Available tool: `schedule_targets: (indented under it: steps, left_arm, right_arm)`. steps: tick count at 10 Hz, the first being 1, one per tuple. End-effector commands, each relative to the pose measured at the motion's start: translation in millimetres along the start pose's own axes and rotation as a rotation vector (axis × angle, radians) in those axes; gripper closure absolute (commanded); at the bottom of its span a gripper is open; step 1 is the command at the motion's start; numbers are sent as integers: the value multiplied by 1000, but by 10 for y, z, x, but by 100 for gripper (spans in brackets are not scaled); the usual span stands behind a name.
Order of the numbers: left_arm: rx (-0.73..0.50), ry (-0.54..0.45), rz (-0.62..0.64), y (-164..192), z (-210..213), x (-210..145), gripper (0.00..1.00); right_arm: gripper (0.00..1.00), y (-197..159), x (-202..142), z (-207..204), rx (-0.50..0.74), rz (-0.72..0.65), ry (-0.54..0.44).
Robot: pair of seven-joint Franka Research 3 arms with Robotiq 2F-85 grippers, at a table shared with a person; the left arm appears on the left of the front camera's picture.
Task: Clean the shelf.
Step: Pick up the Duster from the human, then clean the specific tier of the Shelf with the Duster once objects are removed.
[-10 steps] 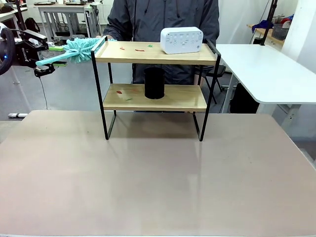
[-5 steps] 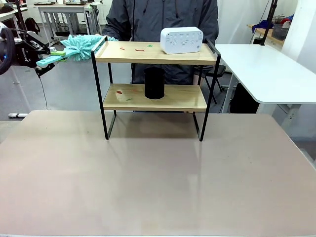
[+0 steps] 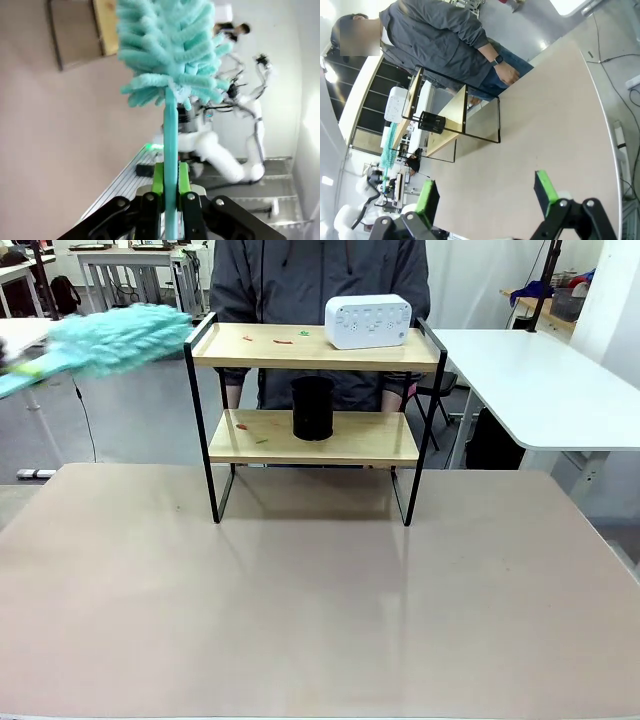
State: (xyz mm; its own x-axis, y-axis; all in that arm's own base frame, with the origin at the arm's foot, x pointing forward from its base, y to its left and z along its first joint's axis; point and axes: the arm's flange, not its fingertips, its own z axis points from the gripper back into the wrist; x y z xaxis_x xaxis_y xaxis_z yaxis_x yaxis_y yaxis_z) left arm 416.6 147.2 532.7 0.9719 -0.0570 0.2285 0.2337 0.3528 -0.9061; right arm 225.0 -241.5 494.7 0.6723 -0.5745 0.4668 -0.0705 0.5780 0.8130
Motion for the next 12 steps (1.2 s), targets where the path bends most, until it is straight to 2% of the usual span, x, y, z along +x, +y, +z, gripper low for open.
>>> schedule_targets:
  steps: [1,2,4,5,12]
  left_arm:
    - [164,55,-120,-1,252,-868,100]
    - [223,221,-197,88,262,-1243,100]
    - [289,400,-445,333,293,-1524,100]
    - [226,242,-168,60,426,-1387,100]
    - [226,242,-168,60,426,-1387,100]
  right_arm:
    - [0,12,41,-4,16,25,-14]
    - [0,12,41,-4,16,25,-14]
    - [0,12,41,-4,16,25,-14]
    - [0,12,41,-4,16,25,-14]
    - [0,12,41,-4,16,25,-14]
